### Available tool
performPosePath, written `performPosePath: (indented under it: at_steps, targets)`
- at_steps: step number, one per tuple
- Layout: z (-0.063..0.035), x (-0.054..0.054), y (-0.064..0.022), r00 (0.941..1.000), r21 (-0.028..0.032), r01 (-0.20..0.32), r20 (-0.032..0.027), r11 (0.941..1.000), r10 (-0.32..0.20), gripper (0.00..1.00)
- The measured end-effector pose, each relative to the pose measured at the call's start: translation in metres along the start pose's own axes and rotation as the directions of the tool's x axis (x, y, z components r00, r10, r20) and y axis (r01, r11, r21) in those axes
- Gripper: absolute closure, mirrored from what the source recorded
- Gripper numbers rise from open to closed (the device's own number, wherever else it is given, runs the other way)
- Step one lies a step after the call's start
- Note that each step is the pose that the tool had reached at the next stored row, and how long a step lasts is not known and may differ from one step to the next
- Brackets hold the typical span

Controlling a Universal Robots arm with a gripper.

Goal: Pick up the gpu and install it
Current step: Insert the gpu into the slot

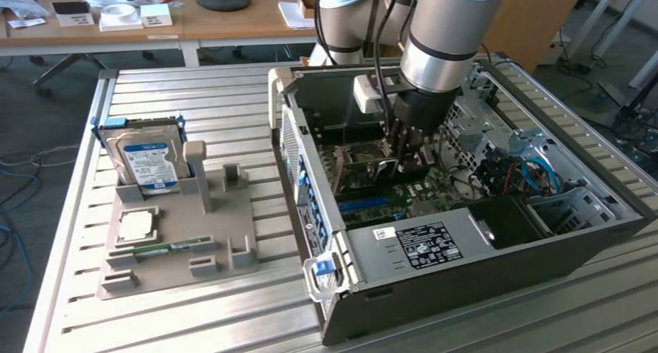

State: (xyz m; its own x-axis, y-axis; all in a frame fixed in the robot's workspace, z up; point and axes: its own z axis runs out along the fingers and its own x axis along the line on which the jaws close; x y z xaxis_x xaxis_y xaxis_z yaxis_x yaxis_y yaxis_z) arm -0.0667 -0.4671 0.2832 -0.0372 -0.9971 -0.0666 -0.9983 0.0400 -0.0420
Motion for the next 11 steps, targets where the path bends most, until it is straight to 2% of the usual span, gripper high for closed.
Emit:
performPosePath:
  at_steps: [11]
  targets:
    - [0.0036, 0.0002, 0.0001, 1.0000, 0.0000, 0.000, -0.0001, 1.0000, 0.000, 0.73]
